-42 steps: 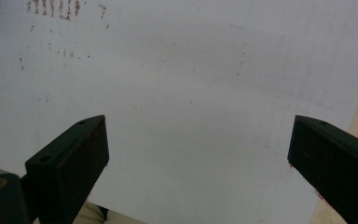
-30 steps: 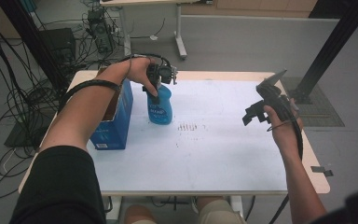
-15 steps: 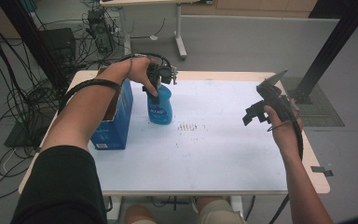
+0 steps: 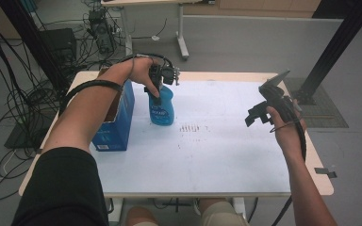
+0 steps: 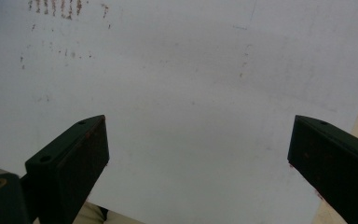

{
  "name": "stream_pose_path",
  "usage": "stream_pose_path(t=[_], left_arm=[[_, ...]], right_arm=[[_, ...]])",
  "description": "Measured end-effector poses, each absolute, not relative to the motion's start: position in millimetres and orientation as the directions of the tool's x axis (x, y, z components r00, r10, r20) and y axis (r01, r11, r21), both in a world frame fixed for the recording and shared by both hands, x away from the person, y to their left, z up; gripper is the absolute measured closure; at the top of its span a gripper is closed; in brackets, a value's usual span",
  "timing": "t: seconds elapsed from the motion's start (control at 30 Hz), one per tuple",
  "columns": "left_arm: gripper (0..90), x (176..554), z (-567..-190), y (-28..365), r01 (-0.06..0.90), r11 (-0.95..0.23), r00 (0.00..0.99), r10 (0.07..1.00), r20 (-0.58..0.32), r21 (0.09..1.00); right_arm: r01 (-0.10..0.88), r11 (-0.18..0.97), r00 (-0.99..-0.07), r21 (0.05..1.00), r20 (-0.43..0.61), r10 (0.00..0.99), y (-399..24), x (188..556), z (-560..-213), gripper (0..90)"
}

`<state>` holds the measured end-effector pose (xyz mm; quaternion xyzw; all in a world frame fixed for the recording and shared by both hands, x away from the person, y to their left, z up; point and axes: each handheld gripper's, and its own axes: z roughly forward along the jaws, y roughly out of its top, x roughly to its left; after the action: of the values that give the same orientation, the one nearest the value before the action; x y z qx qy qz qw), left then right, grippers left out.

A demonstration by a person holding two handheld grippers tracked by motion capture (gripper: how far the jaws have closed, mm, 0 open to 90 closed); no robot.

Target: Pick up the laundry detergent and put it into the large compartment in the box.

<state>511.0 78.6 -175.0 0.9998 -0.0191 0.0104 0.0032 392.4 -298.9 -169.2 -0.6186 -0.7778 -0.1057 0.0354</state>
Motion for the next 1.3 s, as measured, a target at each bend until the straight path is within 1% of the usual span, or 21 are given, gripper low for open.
stream_pose_path(t=[1.3], left_arm=[[37.2,511.8,-175.1,79.6,-0.031,-0.999,0.999,-0.031,0.018,0.01]], right_arm=[[0.968,0.22,-0.241,0.123,0.186,0.953,-297.0,392.7,-170.5,5.0]])
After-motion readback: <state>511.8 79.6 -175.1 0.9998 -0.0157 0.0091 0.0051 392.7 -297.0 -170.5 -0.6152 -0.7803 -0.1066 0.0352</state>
